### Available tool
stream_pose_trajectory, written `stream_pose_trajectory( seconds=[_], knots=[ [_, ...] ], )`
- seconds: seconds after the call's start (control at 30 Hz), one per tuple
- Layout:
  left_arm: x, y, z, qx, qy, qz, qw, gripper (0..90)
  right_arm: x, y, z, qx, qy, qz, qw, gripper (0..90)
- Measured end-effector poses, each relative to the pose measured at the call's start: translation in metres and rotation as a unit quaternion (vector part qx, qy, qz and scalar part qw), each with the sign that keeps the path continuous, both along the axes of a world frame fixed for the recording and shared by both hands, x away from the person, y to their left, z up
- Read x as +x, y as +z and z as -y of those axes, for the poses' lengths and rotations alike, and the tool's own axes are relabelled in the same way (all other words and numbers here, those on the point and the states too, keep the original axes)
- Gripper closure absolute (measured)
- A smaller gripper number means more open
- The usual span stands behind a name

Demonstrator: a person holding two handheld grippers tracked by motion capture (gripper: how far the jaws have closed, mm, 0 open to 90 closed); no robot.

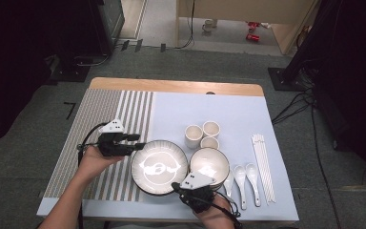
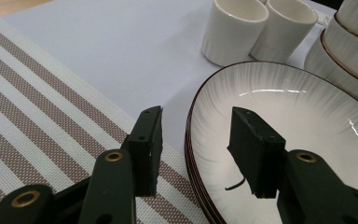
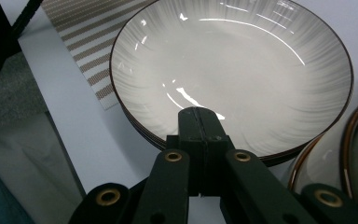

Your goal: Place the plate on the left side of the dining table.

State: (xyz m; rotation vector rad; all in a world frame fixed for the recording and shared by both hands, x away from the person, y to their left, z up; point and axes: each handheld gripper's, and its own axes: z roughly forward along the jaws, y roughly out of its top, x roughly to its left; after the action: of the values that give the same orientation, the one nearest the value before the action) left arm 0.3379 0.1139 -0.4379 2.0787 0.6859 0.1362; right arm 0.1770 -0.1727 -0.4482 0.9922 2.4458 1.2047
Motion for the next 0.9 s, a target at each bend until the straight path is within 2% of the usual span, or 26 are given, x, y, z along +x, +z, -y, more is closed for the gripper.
stream_pose_trajectory(
  seconds=[0.27, 0.9],
  knots=[
    [0.0002, -0.0002, -0.0009, 0.0, 0.003, 0.002, 1.0, 54.5, 0.0018, -0.0037, 0.0021, -0.01, -0.001, -0.004, 0.9999, 90.0],
    [0.0, -0.0018, 0.0016, 0.007, -0.001, 0.004, 1.0, 54.2, 0.0008, -0.0055, 0.0038, -0.014, 0.003, -0.005, 0.9999, 90.0]
  ],
)
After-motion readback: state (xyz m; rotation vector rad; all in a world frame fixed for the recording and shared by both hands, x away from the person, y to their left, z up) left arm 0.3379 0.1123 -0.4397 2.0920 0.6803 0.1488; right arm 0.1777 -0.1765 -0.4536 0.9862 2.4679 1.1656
